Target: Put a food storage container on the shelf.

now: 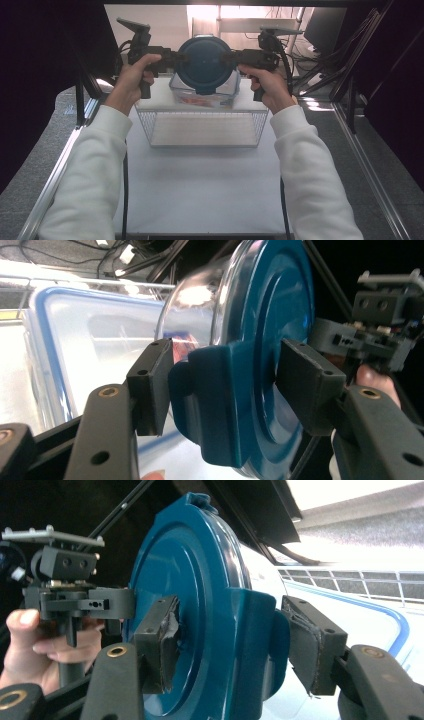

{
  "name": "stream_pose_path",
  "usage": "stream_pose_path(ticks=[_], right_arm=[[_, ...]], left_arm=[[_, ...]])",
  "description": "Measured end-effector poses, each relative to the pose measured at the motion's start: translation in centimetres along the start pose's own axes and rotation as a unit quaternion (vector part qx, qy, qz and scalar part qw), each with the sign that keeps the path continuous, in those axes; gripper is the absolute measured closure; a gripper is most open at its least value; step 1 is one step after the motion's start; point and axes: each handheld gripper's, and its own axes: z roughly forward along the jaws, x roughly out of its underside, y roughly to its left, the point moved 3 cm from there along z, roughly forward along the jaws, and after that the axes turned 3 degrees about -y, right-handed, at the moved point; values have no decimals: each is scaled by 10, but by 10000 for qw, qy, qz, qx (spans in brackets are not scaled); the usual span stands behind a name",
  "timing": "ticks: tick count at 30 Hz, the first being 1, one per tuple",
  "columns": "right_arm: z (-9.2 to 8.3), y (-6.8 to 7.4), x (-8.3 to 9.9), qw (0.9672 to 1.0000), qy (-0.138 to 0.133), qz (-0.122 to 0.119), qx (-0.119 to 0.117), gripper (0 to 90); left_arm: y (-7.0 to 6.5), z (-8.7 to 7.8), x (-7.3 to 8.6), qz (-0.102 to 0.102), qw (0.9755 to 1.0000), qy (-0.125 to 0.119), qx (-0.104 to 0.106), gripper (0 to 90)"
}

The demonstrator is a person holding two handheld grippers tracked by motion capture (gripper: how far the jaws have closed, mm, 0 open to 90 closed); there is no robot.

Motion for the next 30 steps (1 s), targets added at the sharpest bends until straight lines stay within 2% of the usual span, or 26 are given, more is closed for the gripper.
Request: stream_pose_path(ticks=[6, 9, 13, 18, 20, 21, 23, 25, 27, 30], right_arm=[[11, -17, -5, 9984, -29, 563, 23, 418], [15, -24, -5, 9970, -66, 769, 37, 417], [20, -31, -5, 9938, -114, 1109, 35, 417], [21, -31, -4, 9937, -151, 1114, 21, 411], [21, -31, -4, 9939, -160, 1095, 30, 391], [21, -30, -4, 9947, -187, 1008, 74, 344], [19, -27, -4, 9958, -277, 850, 170, 274], [15, -25, -5, 9967, -332, 738, 76, 226], [10, -23, -6, 9973, -352, 648, 41, 205], [0, -20, -6, 9985, -391, 361, 85, 189]], left_arm=[[11, 12, -6, -310, 9993, -186, -65, 406], [16, 16, -6, -384, 9991, -177, -53, 391], [20, 19, -5, -415, 9987, -305, -25, 389], [20, 19, -5, -336, 9989, -328, -13, 379], [20, 20, -5, -280, 9989, -351, -114, 348], [20, 20, -5, -308, 9986, -397, -146, 314], [19, 17, -5, -224, 9984, -475, -223, 255], [17, 13, -4, -93, 9980, -556, -296, 218], [15, 9, -4, -9, 9977, -616, -280, 190], [9, -2, -1, 181, 9966, -760, -276, 161]])
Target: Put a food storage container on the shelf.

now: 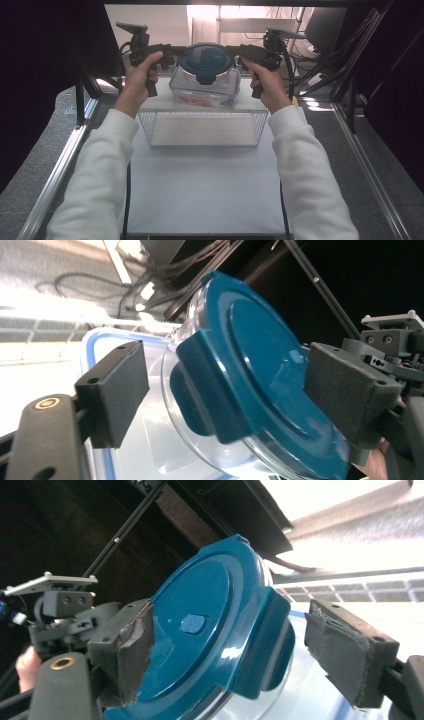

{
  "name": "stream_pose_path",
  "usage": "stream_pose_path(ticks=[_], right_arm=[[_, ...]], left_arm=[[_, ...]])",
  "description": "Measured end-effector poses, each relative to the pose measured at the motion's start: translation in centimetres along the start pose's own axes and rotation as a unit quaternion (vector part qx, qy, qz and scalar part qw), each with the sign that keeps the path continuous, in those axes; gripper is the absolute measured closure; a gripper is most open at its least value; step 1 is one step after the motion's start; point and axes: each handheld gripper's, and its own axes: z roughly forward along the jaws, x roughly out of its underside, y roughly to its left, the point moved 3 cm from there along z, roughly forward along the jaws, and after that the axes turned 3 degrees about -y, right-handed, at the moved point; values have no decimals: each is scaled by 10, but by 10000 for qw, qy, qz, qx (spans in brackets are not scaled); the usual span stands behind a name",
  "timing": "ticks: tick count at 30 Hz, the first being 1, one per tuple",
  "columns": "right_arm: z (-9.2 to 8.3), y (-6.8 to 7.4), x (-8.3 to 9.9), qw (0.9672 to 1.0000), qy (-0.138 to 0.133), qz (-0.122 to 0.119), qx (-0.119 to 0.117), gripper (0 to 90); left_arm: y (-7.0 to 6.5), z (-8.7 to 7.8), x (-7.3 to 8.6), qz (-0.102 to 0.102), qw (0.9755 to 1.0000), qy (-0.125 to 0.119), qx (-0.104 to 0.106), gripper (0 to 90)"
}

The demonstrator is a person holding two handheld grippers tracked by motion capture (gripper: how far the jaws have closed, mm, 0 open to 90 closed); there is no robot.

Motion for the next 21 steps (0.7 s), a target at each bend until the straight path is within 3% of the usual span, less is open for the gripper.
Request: stream_pose_path(ticks=[4, 8, 12, 15, 18, 21], right_arm=[[-18, 5, 5, 9985, -43, -554, 19, 187], [-35, 4, 18, 9958, 45, -908, 61, 193], [-56, 2, 35, 9928, 67, -1196, 64, 222], [-74, -1, 49, 9880, 90, -1534, 146, 230], [-95, -4, 69, 9774, 132, -2081, 336, 230], [-109, -11, 90, 9744, 166, -2227, 276, 229]], left_arm=[[-7, -18, 9, 264, 9996, -86, -3, 150], [-11, -37, 25, 513, 9986, -121, -87, 149], [-15, -56, 51, 872, 9960, -66, -178, 153], [-15, -67, 74, 1130, 9934, 103, -188, 162], [-12, -78, 102, 1383, 9893, 256, -379, 166], [-9, -84, 127, 1474, 9875, 342, -435, 170]])
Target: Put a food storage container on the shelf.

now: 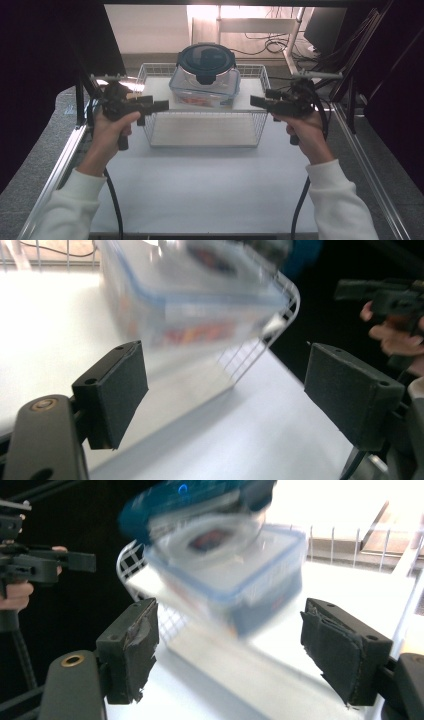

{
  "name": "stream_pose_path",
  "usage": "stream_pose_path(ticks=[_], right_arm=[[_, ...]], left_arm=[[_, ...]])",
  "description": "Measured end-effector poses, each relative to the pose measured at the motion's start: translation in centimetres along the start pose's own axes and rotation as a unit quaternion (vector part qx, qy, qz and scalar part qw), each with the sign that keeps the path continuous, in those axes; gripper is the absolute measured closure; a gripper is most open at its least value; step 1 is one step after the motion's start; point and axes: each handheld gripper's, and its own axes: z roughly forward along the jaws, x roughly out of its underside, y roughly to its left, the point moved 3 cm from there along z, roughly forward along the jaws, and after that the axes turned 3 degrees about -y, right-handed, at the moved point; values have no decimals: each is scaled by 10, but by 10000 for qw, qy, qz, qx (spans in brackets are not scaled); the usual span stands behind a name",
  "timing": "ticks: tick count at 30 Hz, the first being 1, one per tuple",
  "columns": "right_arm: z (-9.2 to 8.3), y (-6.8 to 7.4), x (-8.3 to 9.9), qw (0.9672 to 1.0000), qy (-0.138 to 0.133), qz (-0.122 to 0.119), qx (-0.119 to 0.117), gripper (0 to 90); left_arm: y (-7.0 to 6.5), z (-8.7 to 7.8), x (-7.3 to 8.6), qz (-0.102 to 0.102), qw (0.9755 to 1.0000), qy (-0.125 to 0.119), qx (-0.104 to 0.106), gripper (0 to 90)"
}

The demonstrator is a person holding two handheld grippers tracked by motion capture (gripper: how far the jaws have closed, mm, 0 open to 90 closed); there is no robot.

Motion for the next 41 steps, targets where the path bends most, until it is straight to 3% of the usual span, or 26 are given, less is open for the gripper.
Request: stream_pose_path(ticks=[3, 6, 10, 13, 16, 21, 23, 26, 35, 41], right_arm=[[-10, -1, 32, 10000, 50, -45, -10, 227], [-16, -4, 60, 10000, 84, 21, -30, 225], [-25, -11, 97, 9997, 187, -37, 141, 214], [-31, -15, 118, 9992, 270, -59, 284, 210], [-35, -17, 136, 9989, 344, 14, 333, 210], [-33, -26, 168, 9966, 642, 21, 520, 205], [-31, -29, 174, 9956, 730, 19, 586, 205], [-30, -32, 176, 9953, 748, 29, 609, 205], [-31, -34, 177, 9948, 686, 1, 757, 175], [-33, -40, 178, 9936, 649, 93, 918, 147]], left_arm=[[-6, 0, 31, 72, 9998, 174, 81, 171], [-10, 2, 61, 252, 9989, 392, -76, 170], [-11, 0, 93, 242, 9986, 424, -195, 176], [-6, 0, 108, 265, 9980, 464, -347, 182], [5, 2, 127, 245, 9960, 546, -663, 188], [16, 9, 157, 131, 9938, 726, -836, 197], [19, 12, 164, 150, 9923, 939, -787, 191], [24, 14, 167, 154, 9907, 911, -999, 197], [25, 14, 168, 179, 9908, 876, -1020, 197], [33, 16, 170, 128, 9897, 846, -1149, 197]])
